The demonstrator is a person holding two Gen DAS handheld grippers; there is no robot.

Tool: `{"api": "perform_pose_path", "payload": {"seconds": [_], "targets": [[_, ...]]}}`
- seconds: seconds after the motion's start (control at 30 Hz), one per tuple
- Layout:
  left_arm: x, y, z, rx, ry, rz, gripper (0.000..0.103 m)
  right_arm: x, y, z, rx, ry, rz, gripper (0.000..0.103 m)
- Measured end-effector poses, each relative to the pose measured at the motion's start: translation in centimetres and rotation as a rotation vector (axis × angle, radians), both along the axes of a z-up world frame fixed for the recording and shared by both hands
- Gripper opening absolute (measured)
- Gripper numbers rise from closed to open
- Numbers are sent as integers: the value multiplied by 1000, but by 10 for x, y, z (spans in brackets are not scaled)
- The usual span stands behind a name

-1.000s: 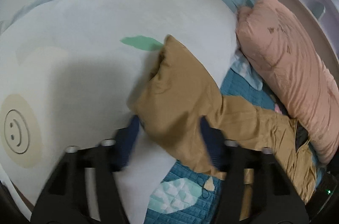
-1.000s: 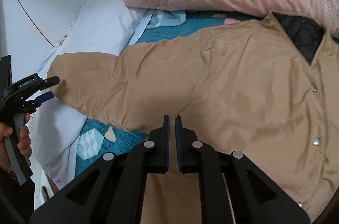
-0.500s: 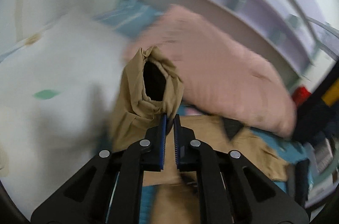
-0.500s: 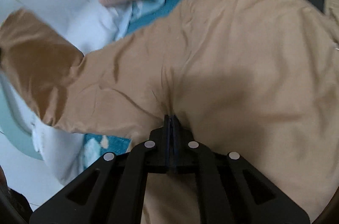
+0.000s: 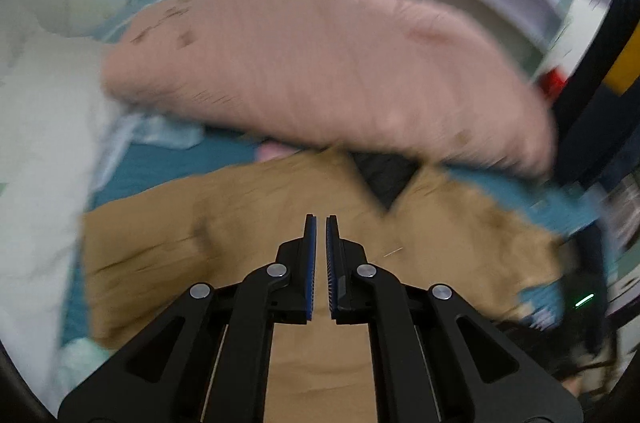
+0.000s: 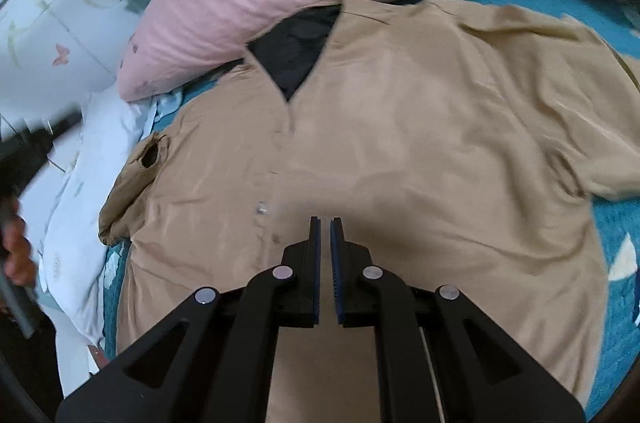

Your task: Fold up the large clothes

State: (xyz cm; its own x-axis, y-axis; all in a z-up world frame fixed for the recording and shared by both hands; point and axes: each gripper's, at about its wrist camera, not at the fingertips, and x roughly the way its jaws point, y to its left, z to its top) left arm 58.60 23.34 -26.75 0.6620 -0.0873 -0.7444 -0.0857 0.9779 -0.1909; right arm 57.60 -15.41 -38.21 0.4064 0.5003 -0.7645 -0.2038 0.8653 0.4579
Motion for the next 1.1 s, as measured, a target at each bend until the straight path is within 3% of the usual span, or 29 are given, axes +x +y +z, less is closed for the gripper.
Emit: {"api": "perform_pose_path", "payload": {"seconds": [0.1, 0.17, 0.27, 0.37, 0.5, 0.6, 0.67, 0.7, 0.73, 0.8, 0.87, 0.97, 1.1], "targets": [[-3, 23, -29, 117, 90, 36, 48, -4, -10, -11, 17, 20, 2, 7], [-8, 34, -49, 191, 117, 86, 47, -13, -13, -17, 19, 32, 10, 7], [-1, 47, -76, 142, 172, 78, 50, -15, -4, -17, 34, 42, 19, 7], [12, 42, -94, 174, 199, 55, 50, -11, 11, -15, 50, 33, 37, 7], [31, 44, -109, 298, 225, 58, 50, -5, 40, -10, 74, 22, 88, 7], [42, 51, -116, 337, 242, 52, 62, -3, 67, -8, 89, 15, 142, 7], [50, 54, -129, 400, 281, 30, 61, 0, 88, -7, 110, 17, 177, 7], [49, 55, -131, 412, 292, 21, 50, 1, 95, -7, 112, 14, 184, 7], [50, 59, -134, 427, 294, 22, 27, 3, 108, -7, 116, 11, 202, 7], [48, 72, -130, 366, 286, 49, 10, 6, 130, -7, 129, 2, 228, 7], [43, 86, -114, 259, 248, 87, 8, 9, 154, -9, 143, 5, 258, 7], [29, 83, -79, 235, 152, 66, 7, 15, 187, -14, 162, 7, 297, 7], [9, 75, -28, 97, 38, 15, 7, 30, 216, -27, 245, 62, 305, 7]]}}
